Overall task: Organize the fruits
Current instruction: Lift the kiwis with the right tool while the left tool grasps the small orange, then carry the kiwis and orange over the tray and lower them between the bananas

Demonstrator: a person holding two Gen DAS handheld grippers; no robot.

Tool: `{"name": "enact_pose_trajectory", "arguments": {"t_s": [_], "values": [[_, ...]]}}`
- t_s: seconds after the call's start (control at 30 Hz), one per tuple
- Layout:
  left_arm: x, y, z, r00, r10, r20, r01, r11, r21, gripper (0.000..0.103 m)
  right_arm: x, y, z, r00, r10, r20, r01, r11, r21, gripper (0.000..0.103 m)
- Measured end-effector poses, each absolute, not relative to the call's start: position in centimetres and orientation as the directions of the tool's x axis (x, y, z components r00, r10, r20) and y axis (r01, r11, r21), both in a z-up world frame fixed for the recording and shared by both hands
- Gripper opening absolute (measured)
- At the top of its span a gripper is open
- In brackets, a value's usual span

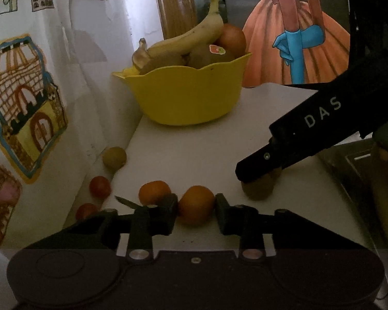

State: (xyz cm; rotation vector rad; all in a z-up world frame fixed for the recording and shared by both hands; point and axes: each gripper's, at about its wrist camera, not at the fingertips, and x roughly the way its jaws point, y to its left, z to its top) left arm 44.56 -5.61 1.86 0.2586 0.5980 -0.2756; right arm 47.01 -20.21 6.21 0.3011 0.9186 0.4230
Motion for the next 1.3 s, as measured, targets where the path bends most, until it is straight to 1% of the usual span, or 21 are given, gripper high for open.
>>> {"name": "enact_pose_trajectory", "arguments": {"t_s": [0.27,0.5,0.63,0.8,1.0,1.2,1.3], "values": [[43.3,-5.6,2.5,0.787,-0.18,-0.589,0.306,0.944,0.12,0.032,46.1,-20.5,6.2,0.535,0.478,-0.697,-0.2,0.873,0.445,0.05],[40.6,-4.1,3.4,0.773,-0.163,-0.613,0.229,0.973,0.03,0.032,44.1,-20.5,6.4,0.52,0.49,-0.7,-0.165,0.861,0.48,0.05],[38.6,-3.4,4.1,0.779,-0.165,-0.605,0.221,0.975,0.018,0.032,42.5,-20.4,6.7,0.517,0.506,-0.691,-0.145,0.847,0.511,0.05],[36.0,-3.3,5.6,0.794,-0.186,-0.578,0.235,0.972,0.01,0.032,39.9,-20.3,8.1,0.524,0.513,-0.68,-0.136,0.838,0.528,0.05],[33.3,-4.7,7.5,0.809,-0.228,-0.541,0.271,0.963,0.0,0.032,36.3,-21.4,11.0,0.567,0.497,-0.657,-0.138,0.843,0.519,0.05],[31.6,-8.2,9.1,0.813,-0.293,-0.504,0.332,0.943,-0.013,0.032,32.8,-24.9,13.7,0.626,0.448,-0.638,-0.119,0.864,0.489,0.05],[31.1,-10.3,9.2,0.796,-0.339,-0.502,0.371,0.928,-0.038,0.032,31.2,-27.2,14.5,0.655,0.416,-0.631,-0.1,0.875,0.473,0.05]]}}
